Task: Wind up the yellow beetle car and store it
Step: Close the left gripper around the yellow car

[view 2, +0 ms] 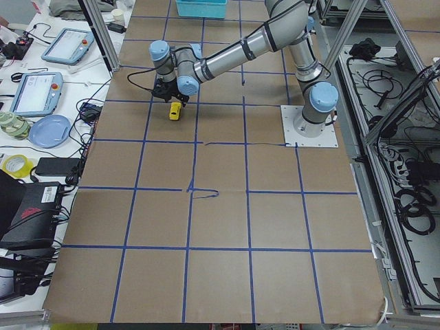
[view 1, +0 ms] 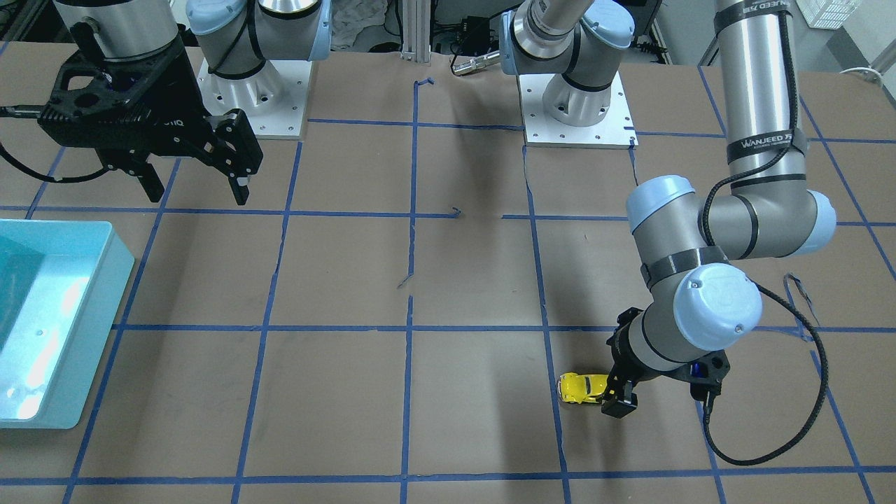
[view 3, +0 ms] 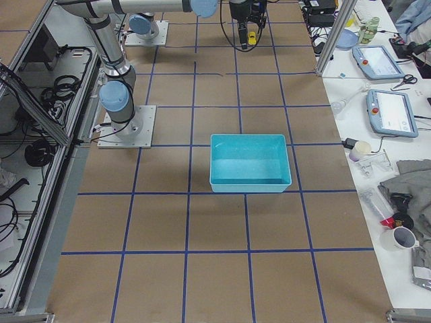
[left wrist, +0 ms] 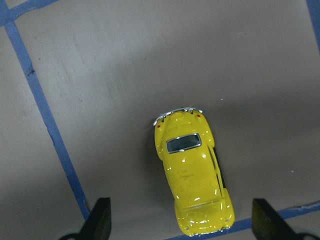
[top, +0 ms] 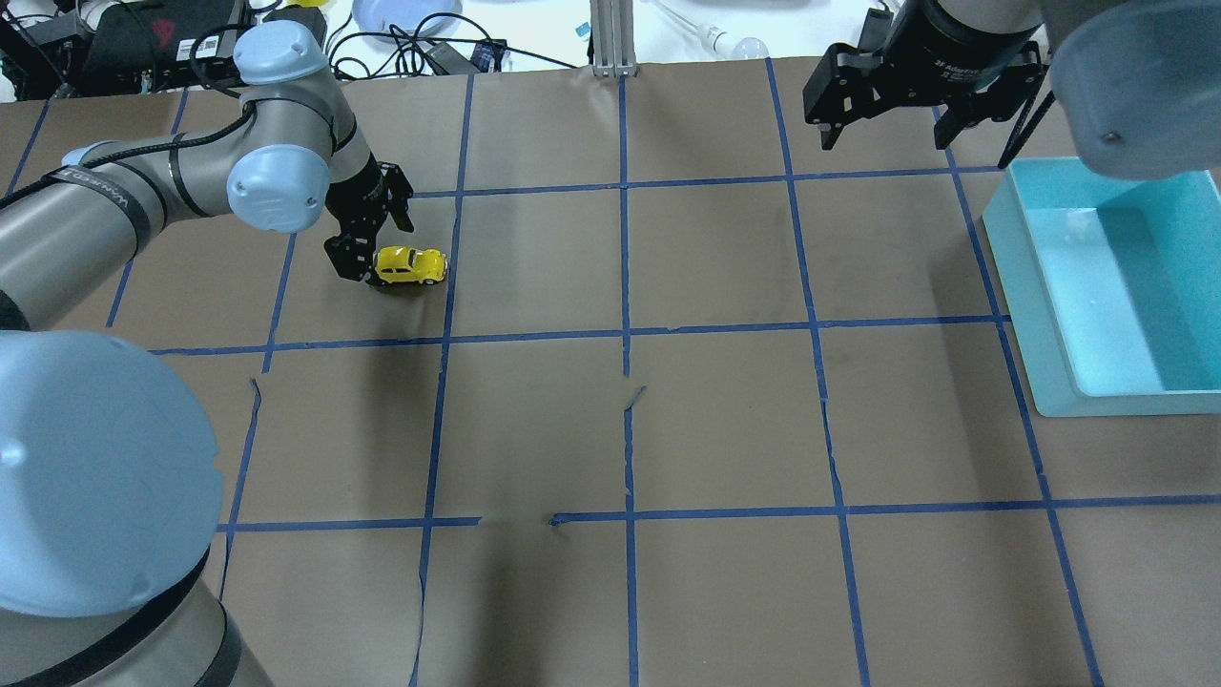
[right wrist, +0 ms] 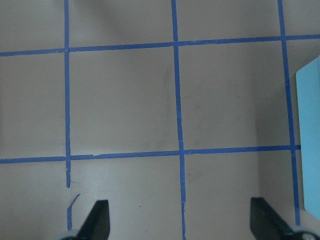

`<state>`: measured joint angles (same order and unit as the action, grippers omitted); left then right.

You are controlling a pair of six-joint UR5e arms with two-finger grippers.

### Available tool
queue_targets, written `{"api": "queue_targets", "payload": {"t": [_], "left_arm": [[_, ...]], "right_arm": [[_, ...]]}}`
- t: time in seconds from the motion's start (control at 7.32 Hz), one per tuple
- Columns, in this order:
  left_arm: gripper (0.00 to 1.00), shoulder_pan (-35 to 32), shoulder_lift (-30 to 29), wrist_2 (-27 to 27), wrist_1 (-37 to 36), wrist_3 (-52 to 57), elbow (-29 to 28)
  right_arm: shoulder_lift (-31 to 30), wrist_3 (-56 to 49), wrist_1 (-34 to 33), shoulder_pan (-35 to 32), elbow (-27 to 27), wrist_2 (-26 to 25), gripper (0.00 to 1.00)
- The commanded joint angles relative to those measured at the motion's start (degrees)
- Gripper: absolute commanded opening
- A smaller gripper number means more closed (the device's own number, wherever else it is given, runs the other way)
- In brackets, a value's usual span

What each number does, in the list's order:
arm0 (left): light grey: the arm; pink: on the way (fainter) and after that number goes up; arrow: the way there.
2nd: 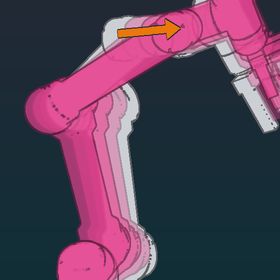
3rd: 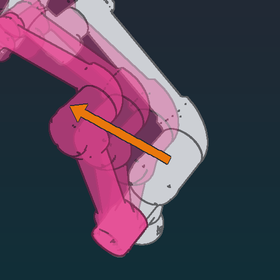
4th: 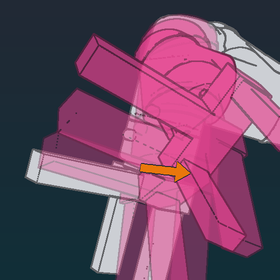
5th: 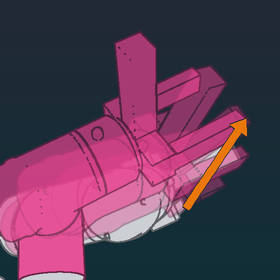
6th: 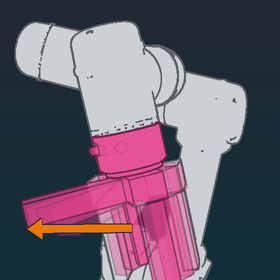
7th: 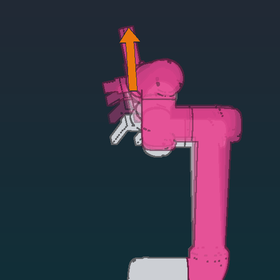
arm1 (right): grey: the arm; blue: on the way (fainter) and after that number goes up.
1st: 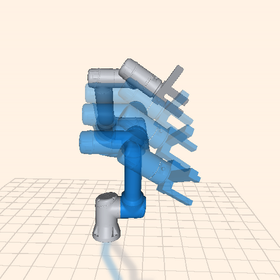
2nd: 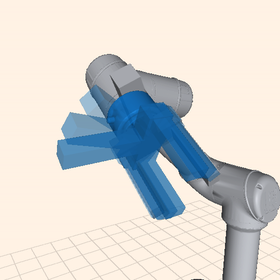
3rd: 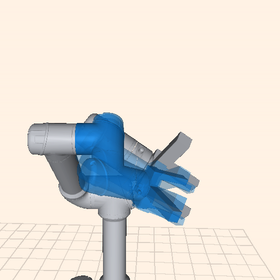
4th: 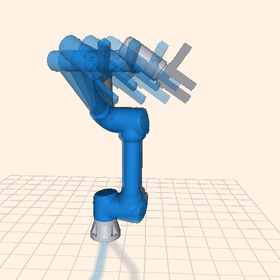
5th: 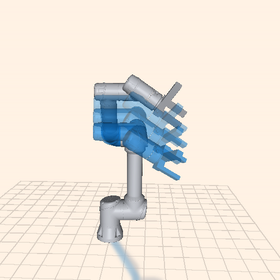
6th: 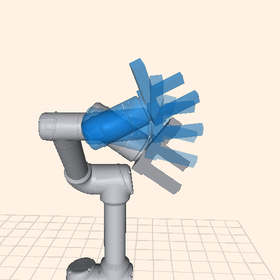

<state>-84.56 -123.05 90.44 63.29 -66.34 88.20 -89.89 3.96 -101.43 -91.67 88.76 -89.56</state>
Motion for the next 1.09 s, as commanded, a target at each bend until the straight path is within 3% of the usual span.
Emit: {"api": "queue_targets", "payload": {"t": [0.0,0.27,0.41,0.68,0.82,0.96], "left_arm": [[1.00,0.1,-2.2,0.0,-3.3,-0.6,0.0],[1.00,0.1,-2.8,0.0,-3.7,-0.6,0.1],[0.87,0.3,-2.7,0.1,-3.7,-0.1,0.0],[0.54,0.4,-2.7,0.0,-3.7,-0.5,0.0],[0.01,0.5,-2.7,-0.1,-3.7,-0.1,-0.3],[0.00,0.5,-2.6,-0.3,-3.7,-0.5,-0.7]], "right_arm": [[0.0,0.0,0.0,-0.1,0.0,0.0,1.00],[0.0,0.0,0.0,0.0,0.0,0.0,1.00],[0.0,0.0,0.0,0.0,0.0,0.0,1.00],[0.0,0.0,0.0,0.0,0.0,0.0,1.00],[0.0,0.0,0.1,0.0,0.0,0.0,1.00],[0.0,0.0,0.1,0.0,-0.1,0.0,1.00]]}}
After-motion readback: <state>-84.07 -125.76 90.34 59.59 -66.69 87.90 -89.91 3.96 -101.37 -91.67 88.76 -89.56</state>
